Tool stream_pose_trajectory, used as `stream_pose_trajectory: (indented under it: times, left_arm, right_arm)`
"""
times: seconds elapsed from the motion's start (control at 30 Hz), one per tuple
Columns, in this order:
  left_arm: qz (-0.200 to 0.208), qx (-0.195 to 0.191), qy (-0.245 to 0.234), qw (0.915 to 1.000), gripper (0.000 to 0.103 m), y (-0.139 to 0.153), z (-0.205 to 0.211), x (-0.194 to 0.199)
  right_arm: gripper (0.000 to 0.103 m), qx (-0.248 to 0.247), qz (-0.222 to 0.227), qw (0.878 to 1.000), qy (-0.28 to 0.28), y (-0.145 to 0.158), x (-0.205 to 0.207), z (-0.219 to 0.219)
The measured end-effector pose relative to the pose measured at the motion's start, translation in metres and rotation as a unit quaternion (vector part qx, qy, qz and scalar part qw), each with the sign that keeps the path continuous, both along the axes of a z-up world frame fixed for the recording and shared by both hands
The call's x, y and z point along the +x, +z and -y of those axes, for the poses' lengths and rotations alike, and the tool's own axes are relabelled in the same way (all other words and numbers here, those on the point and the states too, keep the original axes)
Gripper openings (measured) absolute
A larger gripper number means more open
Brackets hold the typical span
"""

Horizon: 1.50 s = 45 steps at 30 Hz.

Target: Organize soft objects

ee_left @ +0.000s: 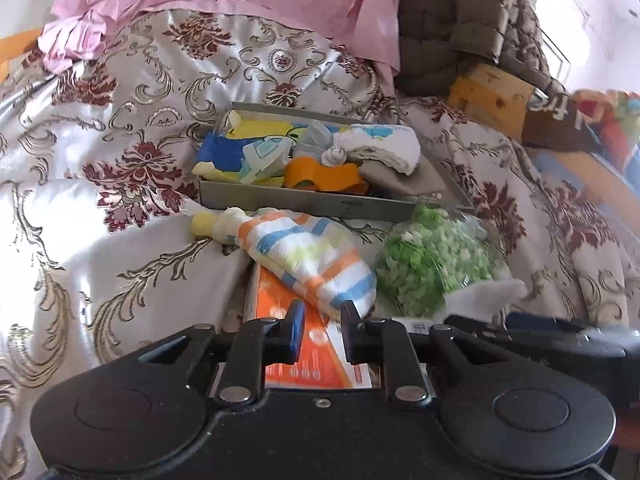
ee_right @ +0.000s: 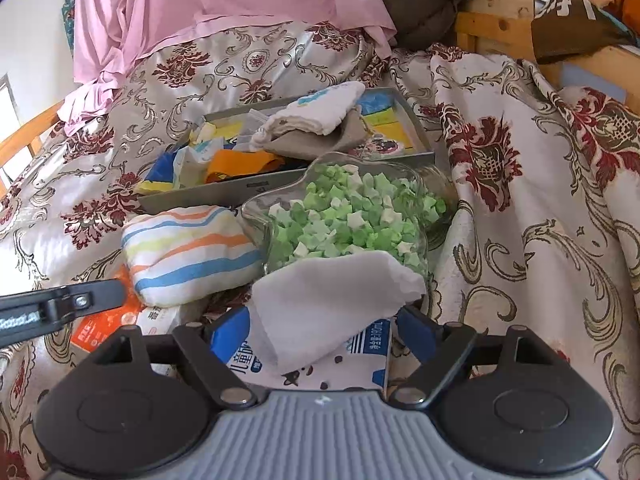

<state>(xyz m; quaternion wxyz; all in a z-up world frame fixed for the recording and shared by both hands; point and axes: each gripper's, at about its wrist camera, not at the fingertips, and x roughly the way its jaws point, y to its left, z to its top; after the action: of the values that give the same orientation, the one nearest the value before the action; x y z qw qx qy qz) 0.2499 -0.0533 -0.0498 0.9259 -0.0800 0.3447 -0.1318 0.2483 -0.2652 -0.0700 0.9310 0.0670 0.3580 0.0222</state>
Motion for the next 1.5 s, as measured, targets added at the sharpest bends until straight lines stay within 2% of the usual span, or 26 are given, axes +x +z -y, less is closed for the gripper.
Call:
stream_pose_trajectory:
  times: [0.07, 0.1, 0.13, 0.23, 0.33, 0.4, 0.47, 0.53, 0.6, 0.73, 0.77, 0.87, 0.97, 1.1, 1.23, 1.5]
  left_arm:
    - [-0.003, -0.002, 0.001, 1.0000, 0.030, -0.004, 0.002, 0.011]
    - [-0.001, -0.002, 0.000, 1.0000, 0.038, -0.006, 0.003, 0.016]
    - [0.003, -0.001, -0.001, 1.0000, 0.046, -0.007, 0.004, 0.020]
    - [0.023, 0.017, -0.009, 0.9996, 0.060, -0.010, 0.008, 0.033]
    - [0.030, 0.027, -0.023, 0.9989, 0.067, -0.013, 0.012, 0.048]
    - [0.032, 0.027, -0.030, 0.9987, 0.067, -0.016, 0.013, 0.055]
    - [0.035, 0.035, -0.036, 0.9981, 0.062, -0.018, 0.015, 0.057]
    - [0.038, 0.049, -0.044, 0.9971, 0.043, -0.020, 0.019, 0.057]
    - [0.039, 0.062, -0.049, 0.9961, 0.029, -0.021, 0.021, 0.056]
    - [0.038, 0.057, -0.053, 0.9963, 0.016, -0.023, 0.022, 0.054]
    - [0.037, 0.054, -0.053, 0.9964, 0.015, -0.023, 0.021, 0.053]
    - [0.035, 0.049, -0.055, 0.9966, 0.013, -0.023, 0.022, 0.049]
    - [0.034, 0.052, -0.060, 0.9962, 0.012, -0.021, 0.025, 0.041]
    - [0.025, 0.054, -0.057, 0.9966, 0.010, -0.017, 0.023, 0.027]
    - [-0.001, 0.031, -0.056, 0.9979, 0.008, -0.011, 0.012, 0.011]
    - [0.003, 0.085, -0.052, 0.9950, 0.008, 0.002, 0.015, -0.026]
  right_arm:
    - [0.085, -0.003, 0.000, 1.000, 0.002, -0.001, 0.002, -0.002]
    - [0.085, -0.004, 0.000, 1.000, 0.004, -0.002, 0.002, -0.003]
    - [0.086, -0.007, 0.000, 1.000, 0.006, -0.003, 0.003, -0.004]
    - [0.088, -0.020, 0.000, 1.000, 0.009, -0.006, 0.006, -0.010]
    - [0.088, -0.032, 0.006, 0.999, 0.014, -0.006, 0.007, -0.014]
    - [0.085, -0.030, 0.009, 0.999, 0.020, -0.005, 0.008, -0.016]
    - [0.082, -0.030, 0.010, 0.999, 0.028, -0.004, 0.008, -0.018]
    - [0.076, -0.039, 0.011, 0.999, 0.036, -0.004, 0.008, -0.022]
    - [0.069, -0.048, 0.009, 0.998, 0.043, -0.005, 0.007, -0.025]
    - [0.054, -0.047, 0.012, 0.998, 0.047, -0.004, 0.006, -0.025]
    - [0.052, -0.046, 0.012, 0.998, 0.047, -0.004, 0.006, -0.025]
    - [0.033, -0.049, 0.013, 0.998, 0.045, -0.004, 0.005, -0.023]
    - [0.022, -0.045, 0.013, 0.998, 0.040, -0.004, 0.003, -0.019]
    - [0.018, -0.032, 0.016, 0.999, 0.041, -0.001, -0.002, -0.015]
    - [0.015, -0.022, 0.026, 0.998, 0.059, 0.005, -0.009, -0.018]
    - [0.015, 0.003, 0.053, 0.992, 0.116, 0.020, -0.029, -0.028]
